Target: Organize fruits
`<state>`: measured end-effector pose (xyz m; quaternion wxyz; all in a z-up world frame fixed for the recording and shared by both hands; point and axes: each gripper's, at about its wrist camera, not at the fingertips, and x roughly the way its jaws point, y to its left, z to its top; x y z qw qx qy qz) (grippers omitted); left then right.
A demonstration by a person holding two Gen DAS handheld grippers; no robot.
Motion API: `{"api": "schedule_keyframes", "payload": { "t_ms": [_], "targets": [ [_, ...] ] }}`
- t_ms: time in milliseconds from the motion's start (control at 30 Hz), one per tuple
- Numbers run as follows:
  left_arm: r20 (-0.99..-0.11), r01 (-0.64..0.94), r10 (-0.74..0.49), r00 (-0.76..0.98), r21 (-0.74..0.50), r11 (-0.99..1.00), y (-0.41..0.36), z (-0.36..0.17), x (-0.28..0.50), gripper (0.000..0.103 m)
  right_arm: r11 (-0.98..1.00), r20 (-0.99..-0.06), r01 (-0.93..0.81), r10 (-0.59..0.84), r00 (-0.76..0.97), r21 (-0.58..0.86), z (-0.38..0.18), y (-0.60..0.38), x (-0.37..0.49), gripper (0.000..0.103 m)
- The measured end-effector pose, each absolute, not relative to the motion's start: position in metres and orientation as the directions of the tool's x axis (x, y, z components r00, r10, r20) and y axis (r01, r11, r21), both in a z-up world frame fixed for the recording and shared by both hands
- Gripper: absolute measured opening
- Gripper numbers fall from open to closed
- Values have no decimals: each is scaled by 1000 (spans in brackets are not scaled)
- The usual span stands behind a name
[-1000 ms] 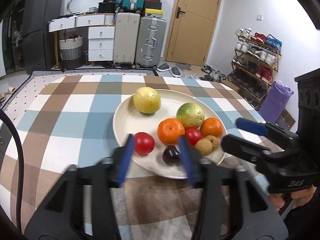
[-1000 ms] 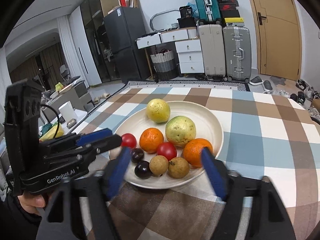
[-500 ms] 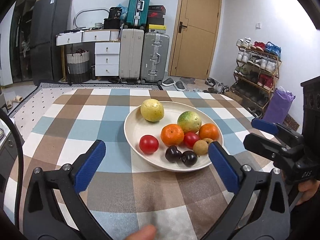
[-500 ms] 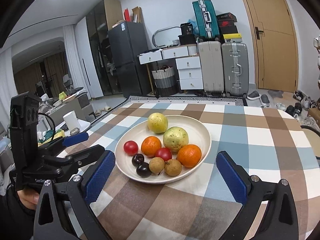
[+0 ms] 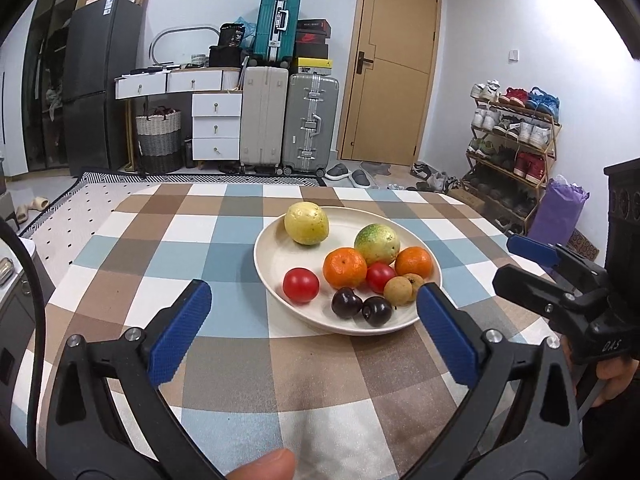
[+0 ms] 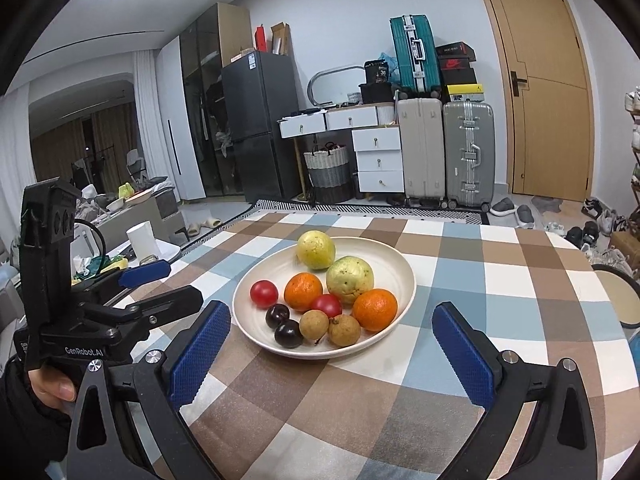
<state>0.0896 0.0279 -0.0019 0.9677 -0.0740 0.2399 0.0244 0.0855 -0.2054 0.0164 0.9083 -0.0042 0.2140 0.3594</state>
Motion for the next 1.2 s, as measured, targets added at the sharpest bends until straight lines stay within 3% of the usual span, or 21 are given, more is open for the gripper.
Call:
{"api": "schedule_keyframes", "payload": {
  "t_ms": [1200],
  "targets": [
    [-466,-77,12,885,-121,990,26,-2,90,102,745,-391,-643,653,648,178,15,-208,92,103]
  ]
}}
